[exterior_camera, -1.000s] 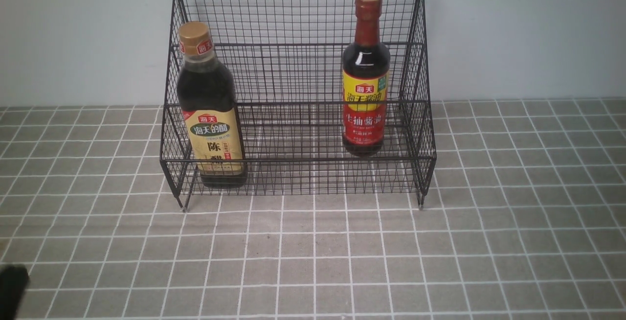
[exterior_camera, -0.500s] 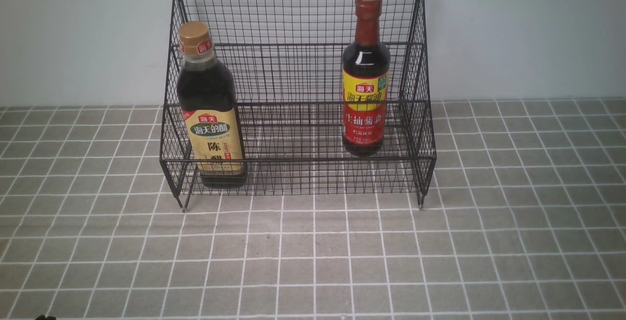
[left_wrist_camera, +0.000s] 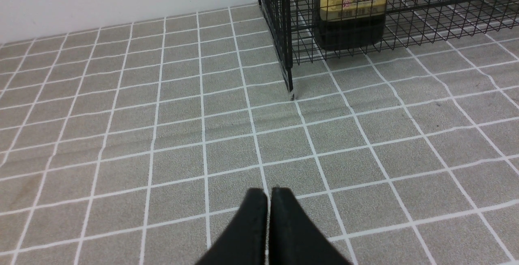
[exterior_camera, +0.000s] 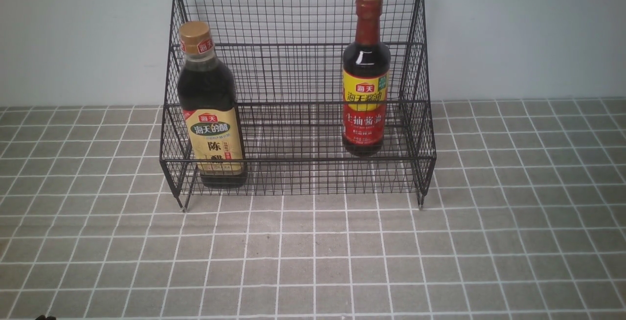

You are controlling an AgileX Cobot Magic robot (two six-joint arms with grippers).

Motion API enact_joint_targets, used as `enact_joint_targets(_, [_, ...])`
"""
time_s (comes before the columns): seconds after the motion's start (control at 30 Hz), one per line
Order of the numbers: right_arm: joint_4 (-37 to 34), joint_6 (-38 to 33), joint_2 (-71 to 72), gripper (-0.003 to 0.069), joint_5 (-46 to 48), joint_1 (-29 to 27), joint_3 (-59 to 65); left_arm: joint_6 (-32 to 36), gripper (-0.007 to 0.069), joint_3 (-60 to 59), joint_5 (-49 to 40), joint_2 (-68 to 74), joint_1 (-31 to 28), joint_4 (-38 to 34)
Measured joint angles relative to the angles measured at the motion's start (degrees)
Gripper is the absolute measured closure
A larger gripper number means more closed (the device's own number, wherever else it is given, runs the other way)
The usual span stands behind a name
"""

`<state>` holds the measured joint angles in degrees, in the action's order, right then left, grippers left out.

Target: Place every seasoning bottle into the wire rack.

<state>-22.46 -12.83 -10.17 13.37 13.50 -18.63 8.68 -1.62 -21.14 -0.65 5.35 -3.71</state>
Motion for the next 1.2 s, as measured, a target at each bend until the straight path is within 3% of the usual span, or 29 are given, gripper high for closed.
enact_joint_targets(0.13, [1.0, -0.5, 0.0, 0.0671, 0.0, 0.0, 0.0, 0.0, 0.0631, 0.0, 0.0, 0.0, 0.0, 0.0])
enact_joint_targets(0.27, [7.8, -1.2, 0.0, 0.0671, 0.1, 0.0, 0.0, 0.0, 0.0631, 0.0, 0.0, 0.0, 0.0, 0.0])
enact_joint_targets(0.37, [18.5, 5.4, 0.0, 0.0671, 0.3, 0.0, 0.0, 0.0, 0.0631, 0.0, 0.0, 0.0, 0.0, 0.0])
enact_joint_targets(0.53, [27.1, 15.1, 0.0, 0.0671, 1.5, 0.0, 0.0, 0.0, 0.0631, 0.0, 0.0, 0.0, 0.0, 0.0])
enact_joint_targets(0.77, [28.5, 17.7, 1.3, 0.0671, 3.7, -0.8, 1.1, 0.0, 0.0631, 0.0, 0.0, 0.0, 0.0, 0.0])
enact_joint_targets(1.0, [28.8, 18.0, 9.8, 0.0671, 3.7, -11.8, 14.8, 0.0, 0.0631, 0.0, 0.0, 0.0, 0.0, 0.0])
enact_joint_targets(1.2, [28.5, 18.3, 10.8, 0.0671, 7.8, -16.3, 19.9, 0.0, 0.0631, 0.0, -0.2, 0.0, 0.0, 0.0])
